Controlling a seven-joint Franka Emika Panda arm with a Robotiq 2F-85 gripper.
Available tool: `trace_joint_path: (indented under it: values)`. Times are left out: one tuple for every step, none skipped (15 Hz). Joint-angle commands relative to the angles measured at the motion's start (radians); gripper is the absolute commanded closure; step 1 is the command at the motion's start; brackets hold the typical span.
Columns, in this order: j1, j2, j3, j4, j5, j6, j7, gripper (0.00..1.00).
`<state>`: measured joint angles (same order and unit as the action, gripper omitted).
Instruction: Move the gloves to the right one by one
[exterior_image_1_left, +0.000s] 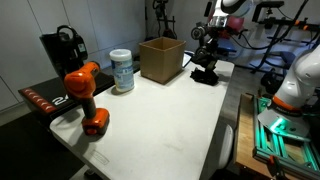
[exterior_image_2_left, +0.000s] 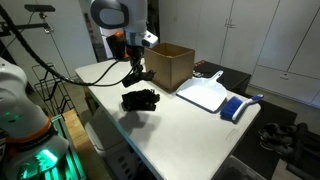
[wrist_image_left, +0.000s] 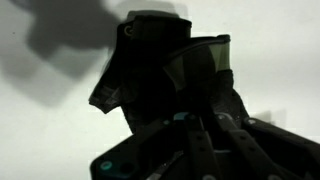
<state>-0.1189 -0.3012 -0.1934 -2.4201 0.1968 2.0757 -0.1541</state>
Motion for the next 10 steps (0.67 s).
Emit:
trace_joint_path:
  values:
    - [0.002, 0.048, -0.023, -0.022, 0.079, -0.001, -0.044, 0.98]
    - [-0.011, 0.059, -0.016, -0.025, 0.045, 0.006, -0.023, 0.98]
    - [-0.017, 0.068, -0.013, -0.028, 0.027, 0.013, -0.019, 0.98]
    - [-0.021, 0.080, -0.011, -0.025, 0.016, 0.012, -0.014, 0.98]
    - [-0.024, 0.092, -0.009, -0.027, 0.009, 0.019, -0.011, 0.98]
    - [-0.024, 0.108, -0.007, -0.021, 0.008, 0.004, -0.006, 0.98]
    - [-0.027, 0.123, -0.005, -0.018, -0.002, 0.007, 0.004, 0.98]
    - [-0.033, 0.132, -0.001, -0.019, -0.028, 0.011, 0.028, 0.98]
    - [-0.036, 0.145, 0.000, -0.016, -0.044, 0.012, 0.046, 0.98]
    - [-0.044, 0.158, 0.003, -0.014, -0.082, 0.016, 0.088, 0.98]
